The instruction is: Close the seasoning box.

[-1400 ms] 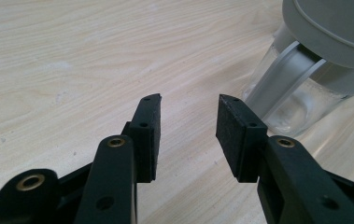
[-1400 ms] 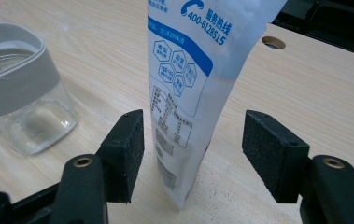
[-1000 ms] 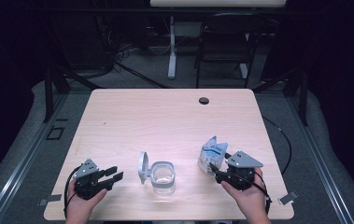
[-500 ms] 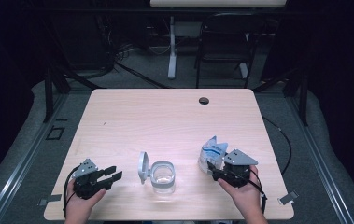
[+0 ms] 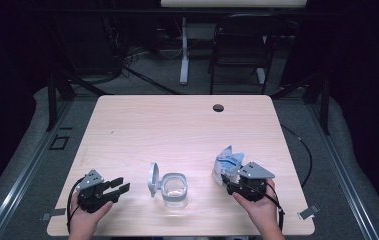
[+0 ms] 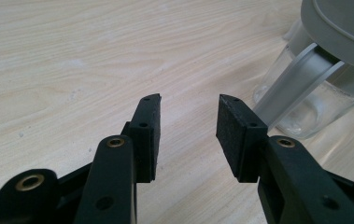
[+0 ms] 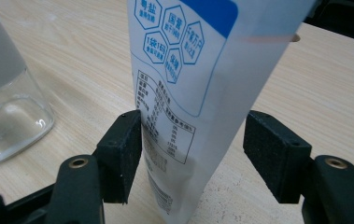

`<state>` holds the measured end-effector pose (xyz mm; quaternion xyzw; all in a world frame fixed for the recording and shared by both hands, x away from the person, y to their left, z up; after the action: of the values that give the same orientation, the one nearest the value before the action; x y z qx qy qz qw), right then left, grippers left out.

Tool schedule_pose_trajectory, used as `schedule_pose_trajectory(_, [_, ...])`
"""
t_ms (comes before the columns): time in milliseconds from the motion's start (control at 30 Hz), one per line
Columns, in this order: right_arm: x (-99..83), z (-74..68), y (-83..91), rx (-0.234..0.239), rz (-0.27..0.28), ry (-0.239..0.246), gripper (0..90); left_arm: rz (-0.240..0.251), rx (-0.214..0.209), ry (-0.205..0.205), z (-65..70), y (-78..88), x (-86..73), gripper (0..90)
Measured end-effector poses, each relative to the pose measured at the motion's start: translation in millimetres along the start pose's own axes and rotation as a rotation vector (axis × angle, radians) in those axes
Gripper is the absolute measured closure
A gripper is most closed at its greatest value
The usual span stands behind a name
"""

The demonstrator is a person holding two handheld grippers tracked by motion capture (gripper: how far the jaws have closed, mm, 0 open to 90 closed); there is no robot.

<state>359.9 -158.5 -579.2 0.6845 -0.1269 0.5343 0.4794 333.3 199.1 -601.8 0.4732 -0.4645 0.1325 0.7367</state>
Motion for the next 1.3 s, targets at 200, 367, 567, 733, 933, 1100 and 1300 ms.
schedule_pose_trajectory(200, [-3.3,-1.0,-2.8,0.007,-0.006,-0.001,36.9,0.008,0.002,0.003,0.6,-1.3,0.1,60.4])
schedule_pose_trajectory(367, [-5.6,-1.1,-5.7,0.004,-0.014,-0.001,36.9,-0.001,0.000,0.000,0.7,-0.7,-0.7,60.4])
schedule_pose_trajectory(567, [-8.0,-2.5,-10.7,0.016,-0.016,-0.003,36.8,-0.003,0.005,0.000,0.1,-1.0,-1.2,60.3])
schedule_pose_trajectory(733, [-9.2,-2.9,-15.1,0.015,-0.017,-0.010,36.7,-0.005,0.007,-0.004,-0.3,-1.2,-1.5,60.3])
schedule_pose_trajectory(933, [-14.9,-2.1,-20.8,0.019,-0.012,-0.029,36.7,-0.002,0.007,-0.004,-0.8,-1.6,-1.4,60.1])
schedule_pose_trajectory(1100, [-17.7,-3.1,-26.4,0.016,-0.012,-0.026,35.7,-0.003,0.004,0.000,-0.6,-1.8,-1.7,59.8])
schedule_pose_trajectory(1300, [-18.4,-3.6,-32.4,0.009,-0.008,-0.030,35.2,0.002,0.004,0.005,-1.5,-1.8,-1.3,59.7])
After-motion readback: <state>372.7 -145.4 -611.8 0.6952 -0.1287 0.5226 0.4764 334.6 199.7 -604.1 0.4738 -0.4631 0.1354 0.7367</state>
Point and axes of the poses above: each handheld gripper's, and its own axes: y roughly backward along the jaws, x roughly out of its top, z roughly to its right, the point moved 10 cm from there along -y, roughly forward along the jaws, and after that the axes turned 6 degrees about x, right-handed, at the moved point
